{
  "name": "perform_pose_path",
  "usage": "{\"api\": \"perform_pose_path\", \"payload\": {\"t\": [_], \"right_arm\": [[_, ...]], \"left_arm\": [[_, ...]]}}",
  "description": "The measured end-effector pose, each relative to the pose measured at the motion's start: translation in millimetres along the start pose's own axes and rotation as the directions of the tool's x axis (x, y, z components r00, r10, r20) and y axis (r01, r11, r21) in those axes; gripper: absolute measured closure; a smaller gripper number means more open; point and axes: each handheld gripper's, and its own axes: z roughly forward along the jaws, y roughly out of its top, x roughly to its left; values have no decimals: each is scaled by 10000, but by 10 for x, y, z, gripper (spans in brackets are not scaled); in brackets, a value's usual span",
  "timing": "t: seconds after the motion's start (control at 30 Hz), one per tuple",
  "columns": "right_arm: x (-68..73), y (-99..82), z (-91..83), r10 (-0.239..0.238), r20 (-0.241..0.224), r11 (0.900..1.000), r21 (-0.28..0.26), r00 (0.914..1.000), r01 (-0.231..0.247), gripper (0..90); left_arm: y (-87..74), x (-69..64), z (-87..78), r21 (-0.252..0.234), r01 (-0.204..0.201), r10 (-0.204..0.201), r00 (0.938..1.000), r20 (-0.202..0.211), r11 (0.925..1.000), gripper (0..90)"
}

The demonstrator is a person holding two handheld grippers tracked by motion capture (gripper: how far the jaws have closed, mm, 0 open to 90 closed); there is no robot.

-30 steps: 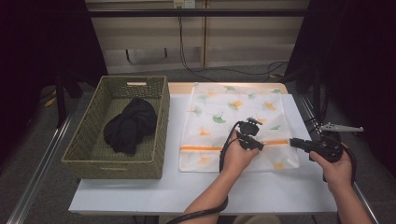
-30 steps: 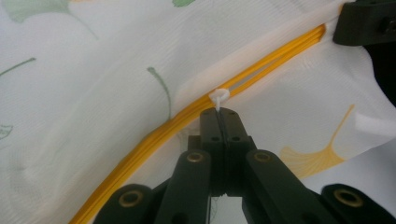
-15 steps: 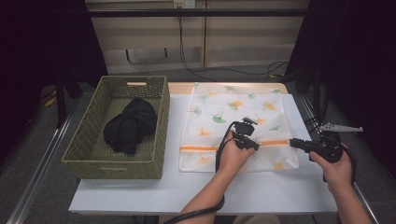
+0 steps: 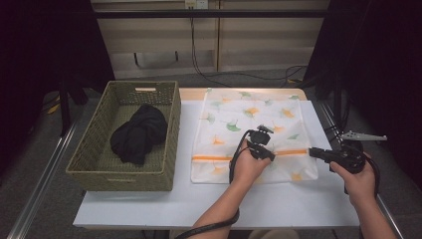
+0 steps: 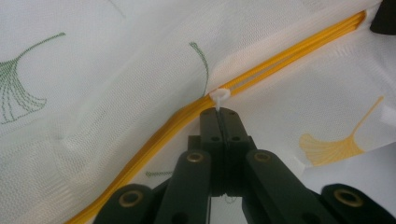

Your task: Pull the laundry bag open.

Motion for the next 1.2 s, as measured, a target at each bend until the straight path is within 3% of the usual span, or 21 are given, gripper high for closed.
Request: {"api": "perform_pose_path", "payload": {"t": [0.13,0.23,0.27,0.37,0.5,0.97,1.2], "right_arm": [[3,2,-3,-3,31,10000,-2,10000,3,868],[-1,2,-11,12,12,10000,-24,10000,-12,868],[1,1,-11,23,5,10000,-18,10000,-23,869],[4,-2,-8,15,34,10000,-20,10000,-14,868],[1,2,-11,-6,19,10000,-56,10000,6,868],[3,2,-22,-3,58,10000,-79,10000,4,868],[3,1,-22,85,55,9999,-58,9999,-85,868]], "left_arm": [[-2,9,-9,77,6,-5,9999,-134,10000,900],[-18,26,-11,-134,323,-325,9994,-121,9994,900],[-21,49,-26,46,112,-111,9998,-164,9999,900],[-31,58,-28,-119,434,-435,9990,-142,9990,900],[-33,78,-48,15,229,-228,9996,-193,9997,900],[-40,71,-59,26,405,-404,9989,-244,9992,900],[-52,119,-82,206,310,-305,9993,-222,9993,900]]}}
